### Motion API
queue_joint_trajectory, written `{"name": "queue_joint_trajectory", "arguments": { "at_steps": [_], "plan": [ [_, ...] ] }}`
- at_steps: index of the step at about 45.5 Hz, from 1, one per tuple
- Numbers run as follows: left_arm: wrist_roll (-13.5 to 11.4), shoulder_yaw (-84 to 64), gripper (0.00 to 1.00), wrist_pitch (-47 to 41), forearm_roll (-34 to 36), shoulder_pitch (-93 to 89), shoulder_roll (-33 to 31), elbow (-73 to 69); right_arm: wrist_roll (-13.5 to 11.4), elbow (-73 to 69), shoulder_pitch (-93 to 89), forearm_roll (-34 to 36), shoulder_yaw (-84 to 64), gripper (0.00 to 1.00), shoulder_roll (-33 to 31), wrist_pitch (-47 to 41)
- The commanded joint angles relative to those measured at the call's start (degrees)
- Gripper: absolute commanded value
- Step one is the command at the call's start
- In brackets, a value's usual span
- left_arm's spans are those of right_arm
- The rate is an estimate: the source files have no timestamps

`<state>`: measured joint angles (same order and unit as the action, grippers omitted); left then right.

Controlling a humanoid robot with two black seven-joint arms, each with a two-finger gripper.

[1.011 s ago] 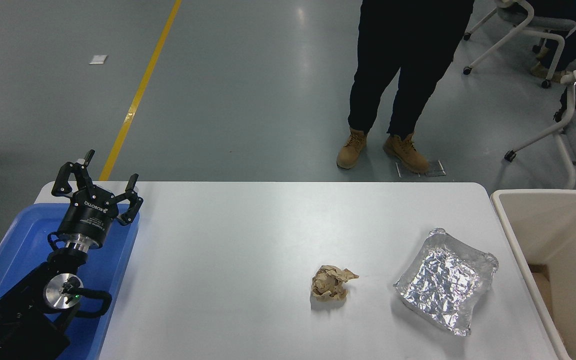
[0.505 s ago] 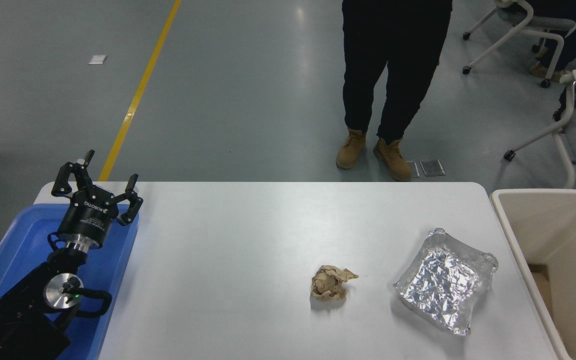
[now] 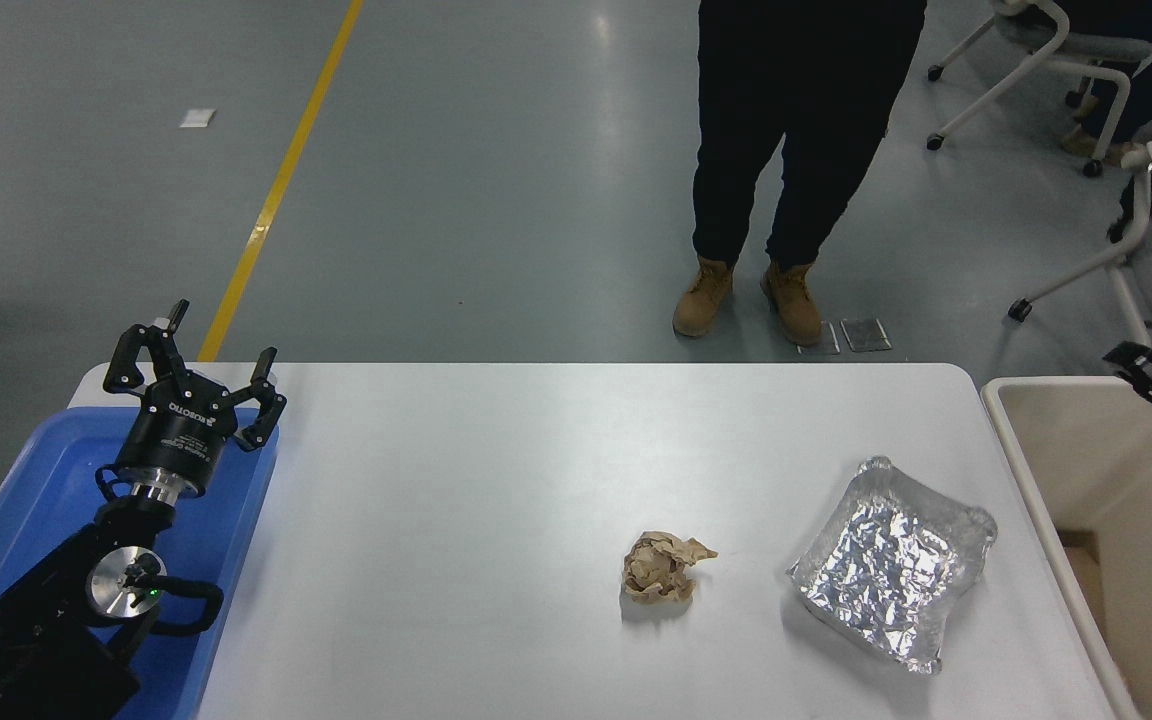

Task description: Pick up paper cup place in dustbin

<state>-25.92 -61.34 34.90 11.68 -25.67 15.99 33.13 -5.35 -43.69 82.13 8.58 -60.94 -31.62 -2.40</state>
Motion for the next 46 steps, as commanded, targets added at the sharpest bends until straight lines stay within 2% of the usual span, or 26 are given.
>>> {"name": "queue_joint_trajectory", "arguments": {
  "at_steps": [1, 9, 23, 37, 46],
  "plan": [
    [0.0, 0.0, 0.98, 0.0, 0.0, 0.0, 0.0, 0.0, -0.1, -20.7, 22.4, -0.1, -9.4, 1.0, 1.9, -5.2],
    [0.0, 0.0, 0.98, 0.0, 0.0, 0.0, 0.0, 0.0, -0.2, -31.1, 34.4, -1.8, -10.2, 1.0, 3.1, -13.1],
    [0.0, 0.0, 0.98, -0.1, 0.0, 0.0, 0.0, 0.0, -0.2, -44.8, 52.3, -2.3, -14.8, 1.0, 6.7, -21.1],
    [0.0, 0.0, 0.98, -0.1, 0.0, 0.0, 0.1, -0.1, -0.2, -47.8, 63.9, -3.1, -14.3, 1.0, 7.0, -32.1],
    [-0.1, 0.0, 0.98, -0.1, 0.0, 0.0, 0.1, 0.0, -0.1, -47.7, 65.5, -3.2, -13.2, 1.0, 8.2, -33.5]
  ]
}}
